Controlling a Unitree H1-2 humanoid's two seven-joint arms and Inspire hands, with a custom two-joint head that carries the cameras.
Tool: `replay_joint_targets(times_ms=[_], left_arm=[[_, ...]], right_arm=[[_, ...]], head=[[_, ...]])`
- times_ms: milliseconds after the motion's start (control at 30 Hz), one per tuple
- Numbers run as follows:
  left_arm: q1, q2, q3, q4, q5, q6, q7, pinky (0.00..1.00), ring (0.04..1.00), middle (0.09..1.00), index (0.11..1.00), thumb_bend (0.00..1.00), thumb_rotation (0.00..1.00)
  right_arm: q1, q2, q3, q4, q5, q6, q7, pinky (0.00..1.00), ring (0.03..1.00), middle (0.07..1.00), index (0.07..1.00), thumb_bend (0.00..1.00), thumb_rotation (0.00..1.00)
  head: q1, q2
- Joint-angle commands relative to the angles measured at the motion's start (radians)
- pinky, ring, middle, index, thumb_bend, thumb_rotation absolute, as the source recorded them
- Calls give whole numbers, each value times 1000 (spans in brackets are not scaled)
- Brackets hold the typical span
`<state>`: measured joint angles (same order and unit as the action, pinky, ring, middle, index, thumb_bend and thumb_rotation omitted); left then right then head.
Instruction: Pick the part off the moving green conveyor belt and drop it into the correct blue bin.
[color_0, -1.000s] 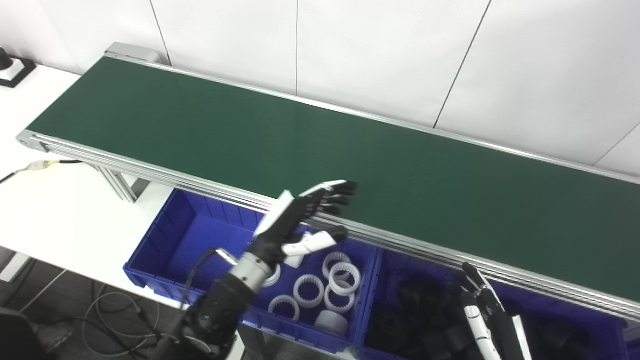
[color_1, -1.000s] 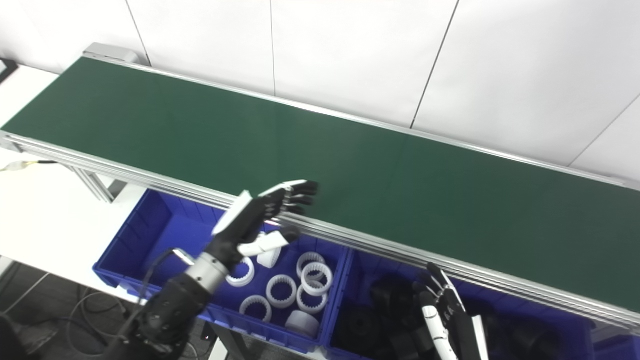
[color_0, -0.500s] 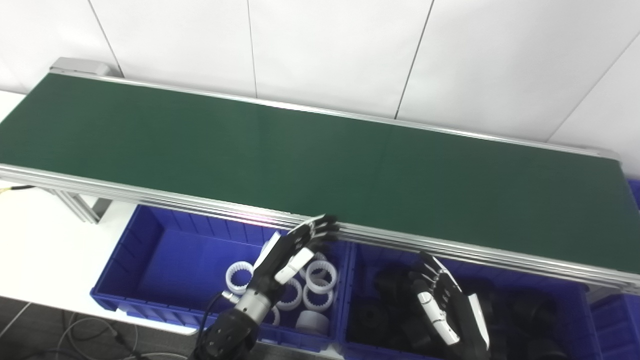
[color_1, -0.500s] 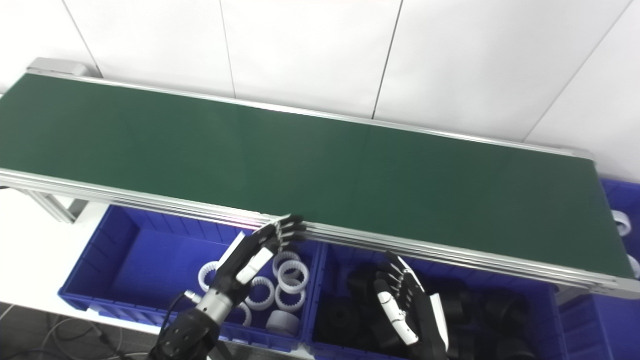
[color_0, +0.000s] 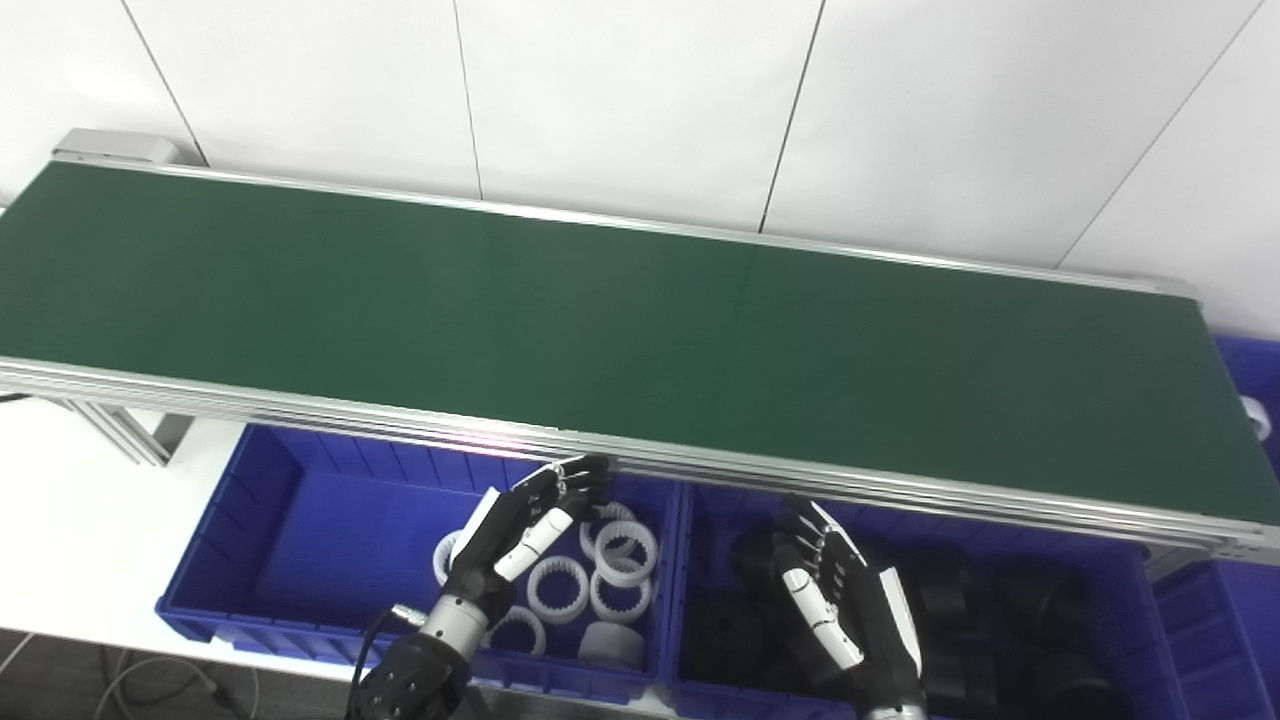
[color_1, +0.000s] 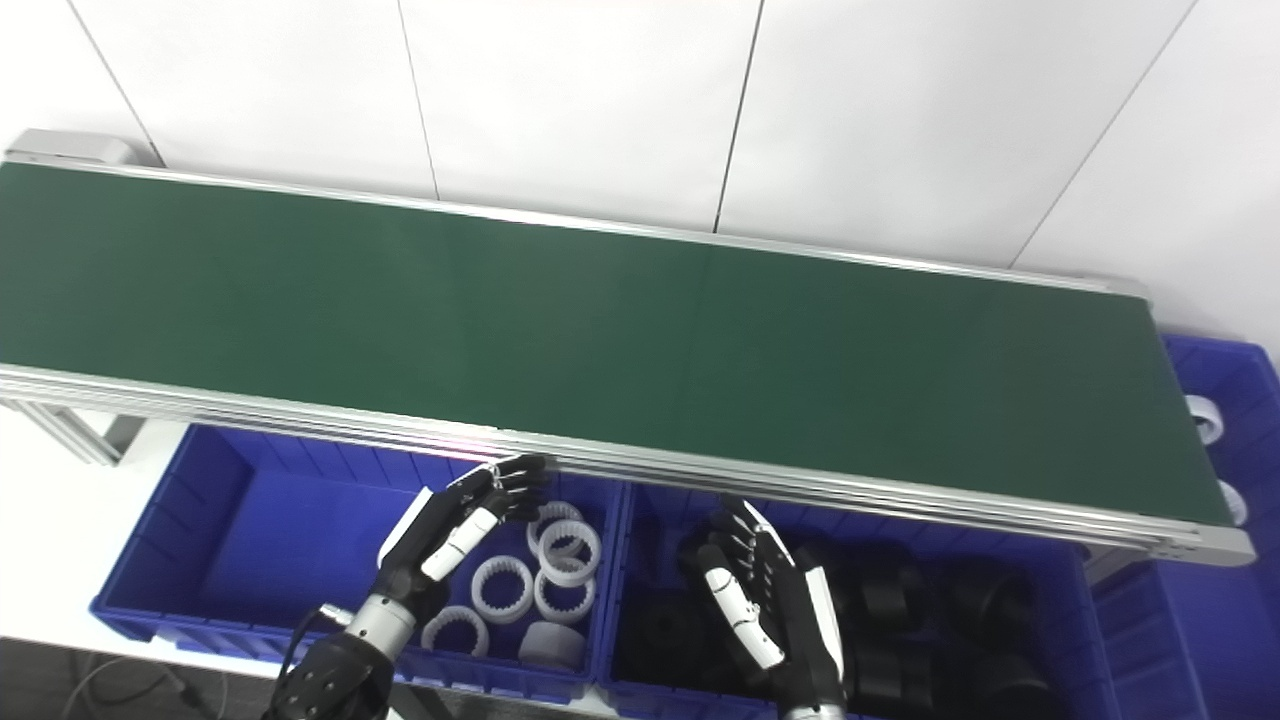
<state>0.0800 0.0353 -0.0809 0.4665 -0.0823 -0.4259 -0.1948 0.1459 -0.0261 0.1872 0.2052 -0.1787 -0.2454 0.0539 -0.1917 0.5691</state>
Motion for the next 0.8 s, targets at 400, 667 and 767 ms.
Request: replay_joint_targets(times_ms=[400, 667, 767], left_arm=[[-1, 25, 14, -39, 12, -43, -16, 701, 721, 756, 756, 727, 635], [10, 26, 18, -53, 21, -44, -15, 694, 723, 756, 758, 753, 605], [17, 21, 27, -64, 15, -44, -25, 683, 720, 753, 755, 769, 613]], right_arm=[[-8, 25, 29, -18, -22, -53, -33, 754, 808, 841, 881, 477, 738], [-5, 28, 33, -20, -22, -47, -36, 758, 807, 842, 884, 494, 758], [-5, 29, 34, -15, -23, -49, -38, 761, 807, 842, 886, 493, 761]], head=[[-28, -5], [-33, -11], [-35, -14]])
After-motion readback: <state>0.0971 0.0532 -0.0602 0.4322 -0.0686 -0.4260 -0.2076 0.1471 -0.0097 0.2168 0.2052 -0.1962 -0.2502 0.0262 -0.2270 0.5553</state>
